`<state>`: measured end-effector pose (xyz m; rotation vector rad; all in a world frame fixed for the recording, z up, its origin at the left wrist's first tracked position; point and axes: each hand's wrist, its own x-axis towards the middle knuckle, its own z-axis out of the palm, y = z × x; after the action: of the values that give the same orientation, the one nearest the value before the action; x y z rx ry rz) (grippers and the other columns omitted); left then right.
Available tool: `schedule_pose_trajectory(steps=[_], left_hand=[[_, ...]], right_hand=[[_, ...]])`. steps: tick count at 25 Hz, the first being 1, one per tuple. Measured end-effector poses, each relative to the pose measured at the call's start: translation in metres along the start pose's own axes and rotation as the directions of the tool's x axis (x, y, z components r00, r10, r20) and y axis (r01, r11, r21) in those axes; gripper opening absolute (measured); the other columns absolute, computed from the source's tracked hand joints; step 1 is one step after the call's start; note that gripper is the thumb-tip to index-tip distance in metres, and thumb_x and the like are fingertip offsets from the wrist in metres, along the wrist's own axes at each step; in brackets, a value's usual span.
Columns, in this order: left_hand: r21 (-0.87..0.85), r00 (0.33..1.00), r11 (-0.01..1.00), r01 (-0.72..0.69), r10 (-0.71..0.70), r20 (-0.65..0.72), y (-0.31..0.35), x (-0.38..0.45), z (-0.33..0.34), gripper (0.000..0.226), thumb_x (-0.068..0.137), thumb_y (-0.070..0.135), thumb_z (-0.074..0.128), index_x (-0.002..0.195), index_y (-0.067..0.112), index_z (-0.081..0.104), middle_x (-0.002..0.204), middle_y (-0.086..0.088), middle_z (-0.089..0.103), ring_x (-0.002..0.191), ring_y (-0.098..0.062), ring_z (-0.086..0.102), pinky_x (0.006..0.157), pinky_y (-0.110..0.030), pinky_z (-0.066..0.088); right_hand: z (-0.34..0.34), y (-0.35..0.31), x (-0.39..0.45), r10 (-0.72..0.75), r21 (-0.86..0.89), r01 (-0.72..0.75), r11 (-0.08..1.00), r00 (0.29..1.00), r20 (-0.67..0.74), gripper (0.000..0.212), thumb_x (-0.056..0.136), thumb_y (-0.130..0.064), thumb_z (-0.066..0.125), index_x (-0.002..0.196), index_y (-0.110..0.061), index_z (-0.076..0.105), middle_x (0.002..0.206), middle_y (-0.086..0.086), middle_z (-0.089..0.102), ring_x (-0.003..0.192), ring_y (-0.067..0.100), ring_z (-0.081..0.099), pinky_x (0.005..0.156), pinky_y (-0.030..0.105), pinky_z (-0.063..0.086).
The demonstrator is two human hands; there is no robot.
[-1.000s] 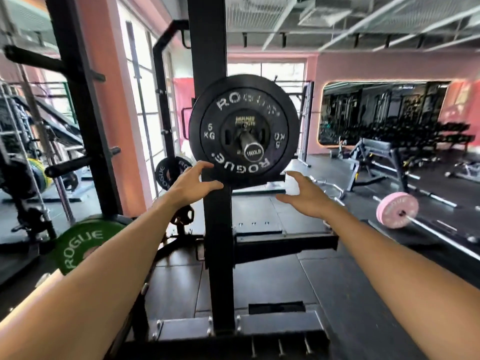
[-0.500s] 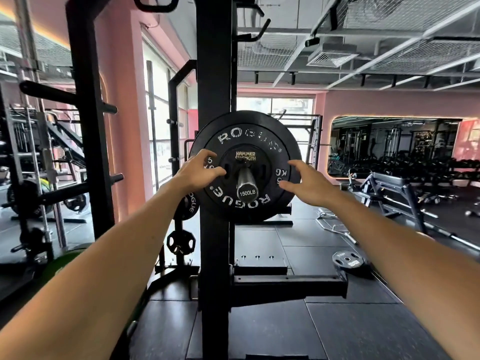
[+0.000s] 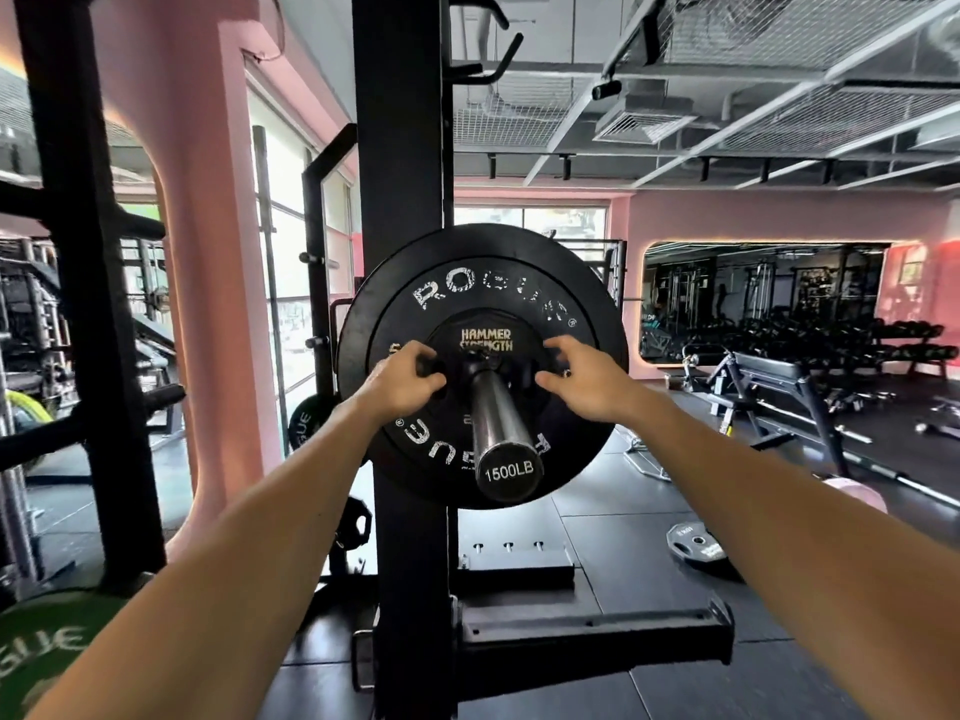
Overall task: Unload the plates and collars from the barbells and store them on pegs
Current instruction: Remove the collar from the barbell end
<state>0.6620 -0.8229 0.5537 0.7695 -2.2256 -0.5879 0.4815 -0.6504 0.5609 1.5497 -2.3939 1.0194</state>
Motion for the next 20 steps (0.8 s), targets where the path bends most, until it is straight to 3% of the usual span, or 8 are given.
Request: schedule_pose_trajectory(steps=[7, 10, 15, 18, 20], left_hand=[[-0.037, 0.999, 0.999, -0.01, 0.011, 0.03, -0.017, 0.036, 0.031, 0.03, 0.093, 0.024, 0.061, 0.122, 0.016, 0.062, 0.109, -0.007, 0.068, 0.105, -0.023, 0.062, 0.088, -0.025, 0.043], [-0.096, 0.997, 0.993, -0.066, 0.063, -0.035, -0.014, 0.043, 0.035, 0.019, 0.092, 0.024, 0.061, 0.11, 0.022, 0.069, 0.104, -0.004, 0.071, 0.1, -0.021, 0.064, 0.093, -0.031, 0.047], [-0.178, 0.993, 0.979, -0.098, 0.084, -0.082, -0.006, 0.051, 0.041, 0.006, 0.09, 0.015, 0.066, 0.091, 0.021, 0.066, 0.09, 0.001, 0.068, 0.088, -0.017, 0.062, 0.084, -0.028, 0.047], [-0.239, 0.997, 0.969, -0.066, 0.052, -0.064, -0.008, 0.054, 0.038, 0.019, 0.089, 0.01, 0.065, 0.083, 0.028, 0.061, 0.084, 0.001, 0.066, 0.083, -0.02, 0.061, 0.087, -0.039, 0.053], [-0.308, 0.99, 0.941, -0.138, 0.125, -0.061, 0.007, 0.053, 0.036, 0.03, 0.09, 0.002, 0.061, 0.101, 0.029, 0.06, 0.082, 0.003, 0.065, 0.079, -0.014, 0.061, 0.082, -0.03, 0.052]], right_hand=[[0.032, 0.004, 0.036, -0.007, 0.008, 0.006, 1.0, 0.998, 0.055, 0.046, 0.096, -0.025, 0.053, 0.141, -0.021, 0.042, 0.135, 0.007, 0.057, 0.126, 0.024, 0.052, 0.107, 0.035, 0.039], [0.04, 0.0, 0.038, -0.026, 0.014, 0.025, 1.0, 0.997, 0.07, 0.045, 0.097, -0.019, 0.052, 0.141, -0.019, 0.043, 0.135, 0.009, 0.057, 0.126, 0.024, 0.052, 0.107, 0.032, 0.038], [0.043, -0.001, 0.047, -0.001, 0.034, 0.0, 0.999, 0.999, 0.051, 0.044, 0.094, -0.014, 0.049, 0.137, -0.019, 0.048, 0.13, 0.007, 0.061, 0.122, 0.024, 0.054, 0.105, 0.032, 0.041], [0.037, -0.006, 0.052, 0.014, 0.057, -0.016, 0.998, 0.999, 0.034, 0.038, 0.093, -0.017, 0.048, 0.129, -0.016, 0.057, 0.125, 0.008, 0.063, 0.117, 0.025, 0.056, 0.101, 0.032, 0.043], [0.036, -0.008, 0.054, 0.04, 0.053, -0.041, 0.998, 0.999, 0.026, 0.028, 0.092, -0.018, 0.048, 0.113, -0.013, 0.065, 0.114, 0.011, 0.066, 0.109, 0.029, 0.059, 0.093, 0.033, 0.046]])
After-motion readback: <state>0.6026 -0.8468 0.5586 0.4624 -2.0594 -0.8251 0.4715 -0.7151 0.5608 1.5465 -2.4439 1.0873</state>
